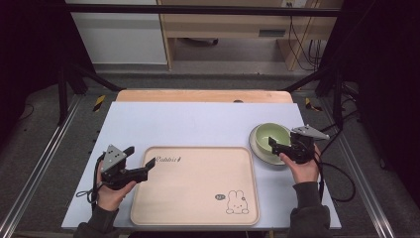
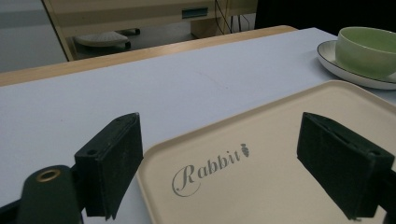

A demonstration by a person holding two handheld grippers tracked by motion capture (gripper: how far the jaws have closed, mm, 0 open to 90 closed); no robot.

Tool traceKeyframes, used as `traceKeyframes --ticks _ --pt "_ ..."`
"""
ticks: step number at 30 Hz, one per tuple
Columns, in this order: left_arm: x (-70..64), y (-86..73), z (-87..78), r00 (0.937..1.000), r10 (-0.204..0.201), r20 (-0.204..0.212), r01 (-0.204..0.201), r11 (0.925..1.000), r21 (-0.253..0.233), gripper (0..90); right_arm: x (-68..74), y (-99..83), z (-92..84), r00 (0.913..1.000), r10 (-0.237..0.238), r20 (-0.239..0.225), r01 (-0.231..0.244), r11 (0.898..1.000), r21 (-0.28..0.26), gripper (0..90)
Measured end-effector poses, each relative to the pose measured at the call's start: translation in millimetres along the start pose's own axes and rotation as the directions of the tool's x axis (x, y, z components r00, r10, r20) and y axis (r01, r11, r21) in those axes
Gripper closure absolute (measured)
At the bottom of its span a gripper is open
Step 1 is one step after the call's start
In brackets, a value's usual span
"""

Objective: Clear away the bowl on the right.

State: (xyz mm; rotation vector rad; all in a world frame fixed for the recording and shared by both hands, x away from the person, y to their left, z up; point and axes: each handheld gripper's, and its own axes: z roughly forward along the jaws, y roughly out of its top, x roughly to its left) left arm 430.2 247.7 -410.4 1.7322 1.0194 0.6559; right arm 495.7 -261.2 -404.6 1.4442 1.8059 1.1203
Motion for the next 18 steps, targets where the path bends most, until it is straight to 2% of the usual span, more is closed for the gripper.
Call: traceKeyframes --ticks 7,18 --pt "0.0 -0.2 0.2 1.0000 0.001 0.000 -0.001 1.0000 0.001 14.0 -7.9 3.5 7.7 0.9997 0.020 0.017 -0.021 0.999 0.039 18.8" --pt "0.0 -1.0 0.9 1.0000 0.004 0.001 -0.004 1.0000 0.006 14.0 -13.8 5.5 20.9 0.9990 0.008 0.045 -0.012 0.996 0.093 19.7"
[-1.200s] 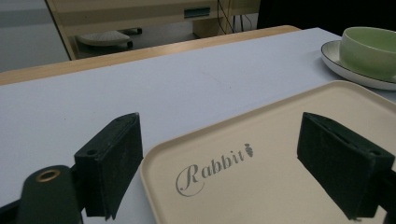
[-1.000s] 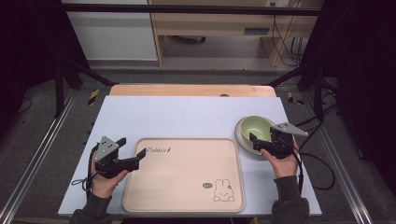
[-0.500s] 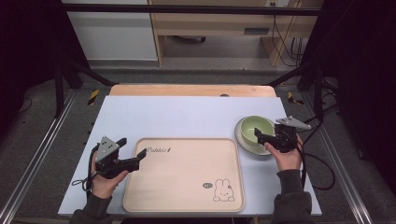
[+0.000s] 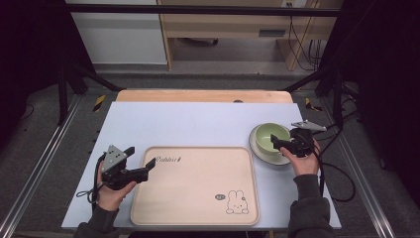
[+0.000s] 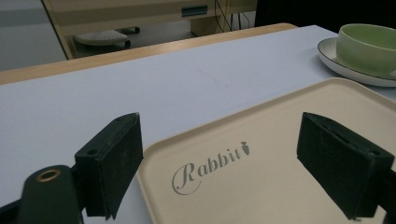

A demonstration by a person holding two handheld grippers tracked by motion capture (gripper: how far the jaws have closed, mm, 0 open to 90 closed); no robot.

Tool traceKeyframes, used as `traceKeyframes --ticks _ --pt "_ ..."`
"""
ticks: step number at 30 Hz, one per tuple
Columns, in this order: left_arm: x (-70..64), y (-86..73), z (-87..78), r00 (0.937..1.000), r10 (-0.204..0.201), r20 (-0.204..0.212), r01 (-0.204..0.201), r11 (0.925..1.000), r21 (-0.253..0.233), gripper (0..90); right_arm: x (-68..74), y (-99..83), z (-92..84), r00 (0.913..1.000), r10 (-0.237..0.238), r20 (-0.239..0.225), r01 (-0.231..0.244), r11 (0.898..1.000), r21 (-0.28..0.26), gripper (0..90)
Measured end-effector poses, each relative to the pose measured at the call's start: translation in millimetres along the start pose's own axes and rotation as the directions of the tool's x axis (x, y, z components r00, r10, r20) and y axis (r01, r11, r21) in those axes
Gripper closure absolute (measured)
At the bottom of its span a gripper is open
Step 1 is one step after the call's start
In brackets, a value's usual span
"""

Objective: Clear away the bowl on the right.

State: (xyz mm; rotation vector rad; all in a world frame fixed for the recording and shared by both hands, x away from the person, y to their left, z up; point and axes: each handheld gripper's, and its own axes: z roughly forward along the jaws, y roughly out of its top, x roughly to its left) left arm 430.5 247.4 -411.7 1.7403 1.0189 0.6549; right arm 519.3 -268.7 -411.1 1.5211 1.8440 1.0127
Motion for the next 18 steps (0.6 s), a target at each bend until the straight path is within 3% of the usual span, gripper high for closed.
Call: traceKeyframes --ticks 12,18 --pt "0.1 -0.5 0.5 1.0000 0.001 0.001 -0.001 1.0000 0.002 14.4 -13.1 -1.8 12.9 0.9980 0.027 0.058 -0.030 0.997 0.066 22.9" --pt "0.5 -1.0 1.2 1.0000 0.002 0.002 -0.002 1.0000 0.006 14.5 -16.7 -2.9 17.5 0.9976 0.038 0.058 -0.043 0.994 0.098 26.7"
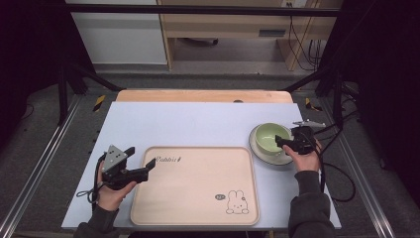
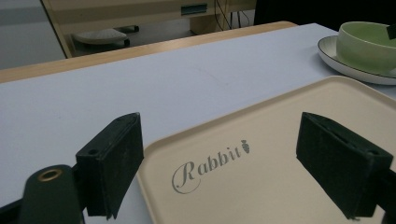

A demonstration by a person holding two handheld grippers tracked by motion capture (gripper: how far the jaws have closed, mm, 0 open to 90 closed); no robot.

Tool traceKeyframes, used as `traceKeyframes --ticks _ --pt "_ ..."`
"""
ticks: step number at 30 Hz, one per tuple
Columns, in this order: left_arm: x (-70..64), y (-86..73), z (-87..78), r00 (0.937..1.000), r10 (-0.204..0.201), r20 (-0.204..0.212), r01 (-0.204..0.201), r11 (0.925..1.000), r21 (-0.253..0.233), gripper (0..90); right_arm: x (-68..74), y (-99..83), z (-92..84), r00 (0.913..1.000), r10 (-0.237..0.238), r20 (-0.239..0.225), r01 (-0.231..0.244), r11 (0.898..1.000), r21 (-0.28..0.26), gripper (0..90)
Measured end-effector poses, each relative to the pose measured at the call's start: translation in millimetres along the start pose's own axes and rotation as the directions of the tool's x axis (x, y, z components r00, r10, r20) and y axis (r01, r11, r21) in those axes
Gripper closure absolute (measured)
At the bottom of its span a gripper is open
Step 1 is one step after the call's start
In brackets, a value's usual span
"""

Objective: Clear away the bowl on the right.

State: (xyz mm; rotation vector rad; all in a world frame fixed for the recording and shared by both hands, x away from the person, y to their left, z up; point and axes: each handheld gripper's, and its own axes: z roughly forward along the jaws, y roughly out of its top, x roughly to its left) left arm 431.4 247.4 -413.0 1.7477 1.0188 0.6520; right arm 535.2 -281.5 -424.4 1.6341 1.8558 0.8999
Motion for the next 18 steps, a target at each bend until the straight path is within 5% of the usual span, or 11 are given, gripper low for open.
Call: traceKeyframes --ticks 18 --pt "0.7 -1.6 2.0 1.0000 -0.004 0.005 0.004 1.0000 0.007 14.9 -8.5 -2.2 15.0 0.9991 0.036 0.023 -0.038 0.996 0.085 35.0"
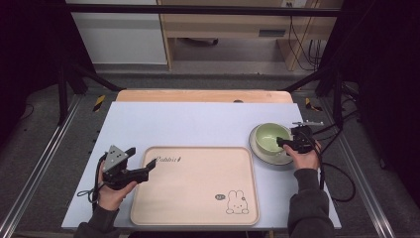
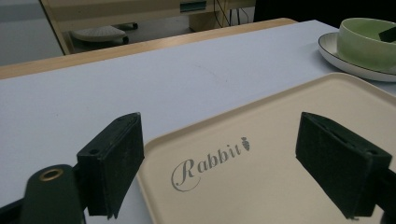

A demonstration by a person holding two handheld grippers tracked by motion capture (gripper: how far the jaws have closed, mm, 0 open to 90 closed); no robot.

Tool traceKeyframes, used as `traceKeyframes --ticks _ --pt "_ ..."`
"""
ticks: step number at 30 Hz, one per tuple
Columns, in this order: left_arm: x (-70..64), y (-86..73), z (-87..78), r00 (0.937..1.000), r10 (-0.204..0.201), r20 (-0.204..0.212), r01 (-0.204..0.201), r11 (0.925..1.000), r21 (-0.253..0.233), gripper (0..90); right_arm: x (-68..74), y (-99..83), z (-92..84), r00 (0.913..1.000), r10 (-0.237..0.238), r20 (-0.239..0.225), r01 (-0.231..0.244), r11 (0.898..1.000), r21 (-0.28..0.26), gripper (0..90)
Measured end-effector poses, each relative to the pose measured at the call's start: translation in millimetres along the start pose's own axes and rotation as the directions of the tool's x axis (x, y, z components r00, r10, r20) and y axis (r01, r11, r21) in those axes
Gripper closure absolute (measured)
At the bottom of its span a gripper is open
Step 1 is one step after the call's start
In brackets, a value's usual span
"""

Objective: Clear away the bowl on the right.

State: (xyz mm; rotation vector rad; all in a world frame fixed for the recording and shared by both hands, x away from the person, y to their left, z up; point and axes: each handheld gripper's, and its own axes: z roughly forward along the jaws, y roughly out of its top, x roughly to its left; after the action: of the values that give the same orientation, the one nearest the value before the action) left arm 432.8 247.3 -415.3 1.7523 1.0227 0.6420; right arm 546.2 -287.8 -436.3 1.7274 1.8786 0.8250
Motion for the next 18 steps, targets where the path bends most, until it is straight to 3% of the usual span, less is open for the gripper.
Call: traceKeyframes --ticks 3,7,18 --pt "0.3 -0.2 0.2 1.0000 0.001 0.000 -0.001 1.0000 0.002 15.0 0.5 0.8 1.3 0.9995 0.030 -0.003 -0.030 0.999 0.017 39.0" --pt "0.1 -0.7 0.8 1.0000 0.002 0.000 -0.002 1.0000 0.005 15.1 -2.9 -0.2 3.5 1.0000 0.006 0.000 -0.006 1.000 0.028 44.6" --pt "0.4 -1.4 1.8 1.0000 0.002 -0.001 -0.002 1.0000 0.009 15.2 -3.6 -0.1 7.8 0.9987 0.050 -0.011 -0.049 0.997 0.059 54.8"
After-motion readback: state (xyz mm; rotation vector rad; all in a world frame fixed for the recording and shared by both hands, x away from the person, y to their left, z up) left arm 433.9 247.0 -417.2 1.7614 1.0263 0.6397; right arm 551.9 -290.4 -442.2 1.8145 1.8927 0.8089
